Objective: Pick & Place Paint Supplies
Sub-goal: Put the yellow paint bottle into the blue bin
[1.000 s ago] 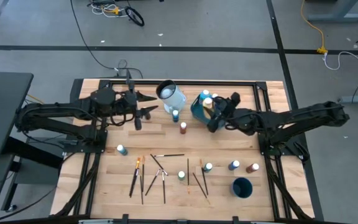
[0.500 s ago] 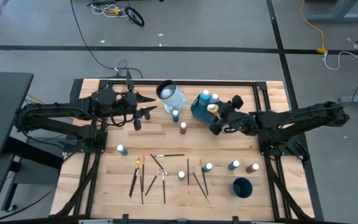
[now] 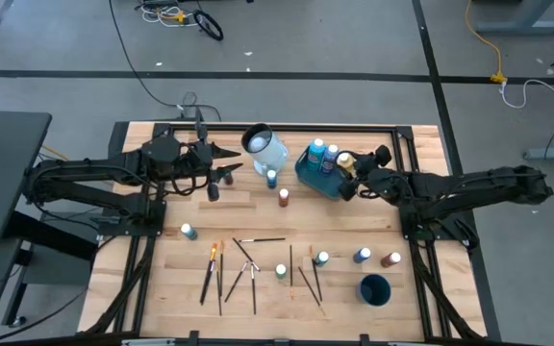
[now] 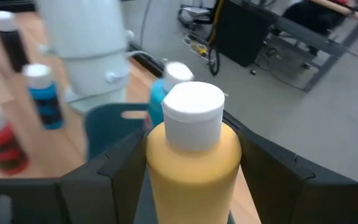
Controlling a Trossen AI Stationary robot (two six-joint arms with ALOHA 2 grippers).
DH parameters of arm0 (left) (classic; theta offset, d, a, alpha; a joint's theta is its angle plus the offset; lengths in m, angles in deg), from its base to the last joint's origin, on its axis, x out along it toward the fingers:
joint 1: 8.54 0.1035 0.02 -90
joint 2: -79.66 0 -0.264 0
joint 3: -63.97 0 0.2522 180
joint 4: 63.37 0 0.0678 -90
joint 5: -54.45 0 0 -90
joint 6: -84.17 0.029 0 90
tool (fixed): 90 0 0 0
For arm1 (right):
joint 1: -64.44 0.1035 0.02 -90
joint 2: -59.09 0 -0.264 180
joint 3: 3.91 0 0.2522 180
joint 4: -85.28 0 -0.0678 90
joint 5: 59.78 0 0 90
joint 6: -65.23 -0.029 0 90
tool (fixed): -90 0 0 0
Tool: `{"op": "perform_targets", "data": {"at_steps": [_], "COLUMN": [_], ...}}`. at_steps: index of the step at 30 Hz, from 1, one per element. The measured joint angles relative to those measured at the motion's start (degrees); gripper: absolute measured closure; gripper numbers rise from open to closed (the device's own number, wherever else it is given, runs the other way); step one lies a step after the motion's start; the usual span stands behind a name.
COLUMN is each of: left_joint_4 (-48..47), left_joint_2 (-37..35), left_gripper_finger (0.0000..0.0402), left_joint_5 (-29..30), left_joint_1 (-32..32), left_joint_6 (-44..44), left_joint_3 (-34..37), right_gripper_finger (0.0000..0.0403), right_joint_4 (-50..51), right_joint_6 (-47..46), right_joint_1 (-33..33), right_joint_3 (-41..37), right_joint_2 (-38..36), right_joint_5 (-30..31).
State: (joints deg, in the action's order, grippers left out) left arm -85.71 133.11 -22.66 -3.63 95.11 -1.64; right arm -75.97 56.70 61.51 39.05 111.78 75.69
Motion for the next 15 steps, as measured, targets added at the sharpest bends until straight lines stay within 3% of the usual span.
{"op": "perform_targets", "data": {"at_steps": [6,15], "left_joint_4": [0.28,0.28], "left_joint_2": [0.0,0.0], "left_gripper_finger": [0.0278,0.0279], "left_joint_5": [0.04,0.22], "left_joint_1": [0.02,0.02], "left_joint_6": [0.0,0.02], "left_joint_3": [0.0,0.0], "right_gripper_finger": [0.017,0.017], "right_joint_4": [-15.43,-22.11], "right_joint_6": [3.2,-2.73], "right_joint_1": [-5.15,-9.35], "right_joint_3": [-7.23,-15.06], "right_joint_2": [-0.18,-0.18], "right_joint_5": [-5.58,-7.47]}}
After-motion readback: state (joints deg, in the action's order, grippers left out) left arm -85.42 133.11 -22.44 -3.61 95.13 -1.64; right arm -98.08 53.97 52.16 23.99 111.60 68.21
